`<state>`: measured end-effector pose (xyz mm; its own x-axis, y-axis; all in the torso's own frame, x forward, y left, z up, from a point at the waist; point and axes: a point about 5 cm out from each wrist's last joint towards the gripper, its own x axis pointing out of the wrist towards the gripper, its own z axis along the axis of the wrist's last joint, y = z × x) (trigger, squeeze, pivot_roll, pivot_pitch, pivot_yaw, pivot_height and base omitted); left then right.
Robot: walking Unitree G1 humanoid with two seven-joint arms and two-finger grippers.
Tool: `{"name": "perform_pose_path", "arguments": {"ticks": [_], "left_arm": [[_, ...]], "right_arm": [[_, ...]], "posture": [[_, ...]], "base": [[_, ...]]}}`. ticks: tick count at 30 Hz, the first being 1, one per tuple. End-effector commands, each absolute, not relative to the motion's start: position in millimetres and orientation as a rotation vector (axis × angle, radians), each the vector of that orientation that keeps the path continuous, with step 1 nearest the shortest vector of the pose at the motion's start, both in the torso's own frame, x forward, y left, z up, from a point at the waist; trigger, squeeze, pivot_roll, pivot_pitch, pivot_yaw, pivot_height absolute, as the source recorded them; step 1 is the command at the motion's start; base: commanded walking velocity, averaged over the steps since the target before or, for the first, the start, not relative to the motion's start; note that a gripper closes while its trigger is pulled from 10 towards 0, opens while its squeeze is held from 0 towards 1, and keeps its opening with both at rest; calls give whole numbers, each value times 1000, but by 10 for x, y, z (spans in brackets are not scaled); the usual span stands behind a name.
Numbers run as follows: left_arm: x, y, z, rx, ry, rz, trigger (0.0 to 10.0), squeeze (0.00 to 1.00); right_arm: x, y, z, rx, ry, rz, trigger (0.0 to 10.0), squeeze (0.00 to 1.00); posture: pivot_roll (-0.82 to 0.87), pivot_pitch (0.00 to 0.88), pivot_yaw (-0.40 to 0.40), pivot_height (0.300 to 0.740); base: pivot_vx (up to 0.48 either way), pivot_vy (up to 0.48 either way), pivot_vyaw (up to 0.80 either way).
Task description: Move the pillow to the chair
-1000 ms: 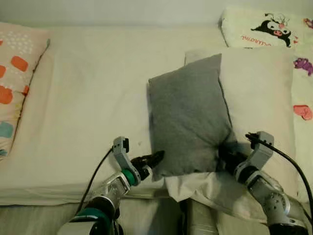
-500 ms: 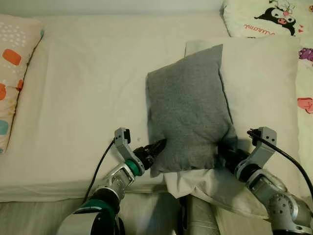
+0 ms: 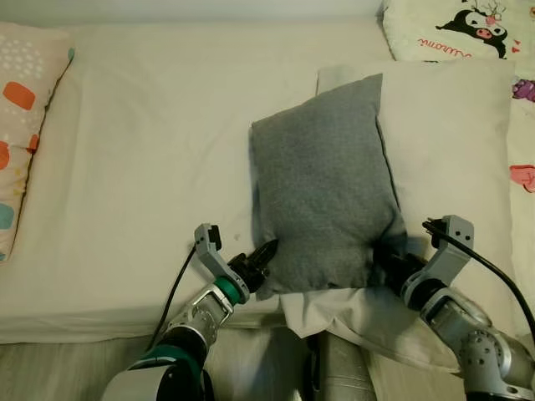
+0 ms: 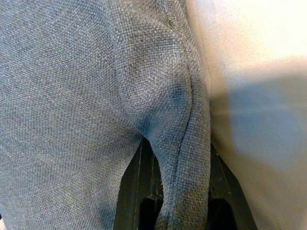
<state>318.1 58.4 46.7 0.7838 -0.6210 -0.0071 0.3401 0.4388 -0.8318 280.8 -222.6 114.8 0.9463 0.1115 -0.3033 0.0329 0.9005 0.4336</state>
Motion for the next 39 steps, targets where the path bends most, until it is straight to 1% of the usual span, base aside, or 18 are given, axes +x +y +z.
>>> {"name": "perform_pose_path", "arguments": {"ticks": [1, 7, 11, 13, 16, 18, 19, 20, 22, 26, 28, 31, 33, 34, 35, 36, 37, 39], "left_arm": [[3067, 397, 388, -991, 386, -630, 0, 0], [3131, 523, 421, -1001, 339, -586, 0, 0], [3216, 733, 501, -986, 252, -586, 0, 0], [3299, 904, 633, -967, 150, -613, 0, 0], [3299, 904, 633, -967, 150, -613, 0, 0], [3384, 1033, 858, -937, 13, -655, 0, 0], [3384, 1033, 858, -937, 13, -655, 0, 0], [3411, 1094, 978, -898, -51, -666, 0, 0], [3411, 1094, 978, -898, -51, -666, 0, 0], [3421, 1212, 1206, -741, -155, -633, 0, 0], [3421, 1212, 1206, -741, -155, -633, 0, 0], [3370, 1239, 1245, -579, -149, -604, 0, 0], [3370, 1239, 1245, -579, -149, -604, 0, 0], [3327, 1229, 1219, -504, -136, -605, 0, 0], [3291, 1227, 1163, -431, -98, -578, 4510, 0], [3291, 1227, 1163, -431, -98, -578, 4510, 0], [3265, 1228, 1116, -356, -61, -562, 10000, 0], [3244, 1234, 1081, -295, -23, -542, 10000, 0]], "right_arm": [[2766, -2226, 1029, 453, 392, 21, 0, 0], [2813, -2147, 1050, 468, 377, 55, 0, 0], [2892, -1947, 1021, 495, 372, 132, 0, 0], [2975, -1727, 997, 519, 371, 219, 0, 0], [2975, -1727, 997, 519, 371, 219, 0, 0], [3068, -1450, 1051, 532, 347, 352, 0, 0], [3068, -1450, 1051, 532, 347, 352, 0, 0], [3116, -1312, 1094, 536, 329, 413, 0, 0], [3116, -1312, 1094, 536, 329, 413, 0, 0], [3213, -1056, 1212, 508, 261, 515, 0, 0], [3213, -1056, 1212, 508, 261, 515, 0, 0], [3263, -951, 1295, 485, 185, 537, 0, 0], [3263, -951, 1295, 485, 185, 537, 0, 0], [3272, -944, 1320, 486, 150, 519, 0, 0], [3279, -952, 1336, 483, 125, 480, 9294, 0], [3279, -952, 1336, 483, 125, 480, 9294, 0], [3295, -972, 1353, 488, 101, 430, 10000, 0], [3302, -984, 1360, 510, 85, 404, 10000, 0]], "posture": [[-271, 236, 59, 597], [-232, 217, 58, 597], [-154, 180, 54, 597], [-75, 150, 45, 597], [-75, 150, 45, 597], [-7, 103, 31, 597], [-7, 103, 31, 597], [10, 81, 21, 597], [10, 81, 21, 597], [55, 46, 9, 597], [55, 46, 9, 597], [72, 29, 8, 597], [72, 29, 8, 597], [75, 21, 13, 597], [79, 18, 18, 597], [79, 18, 18, 597], [79, 18, 18, 597], [88, 9, 9, 597]], "base": [[0, 0, 0], [0, 0, 0], [0, 0, 0], [0, 0, 0], [0, 0, 0], [0, 0, 0], [0, 0, 0], [0, 0, 0], [0, 0, 0], [0, 0, 0], [0, 0, 0], [0, 0, 0], [0, 0, 0], [0, 0, 0], [0, 0, 0], [0, 0, 0], [0, 0, 0], [0, 0, 0]]}}
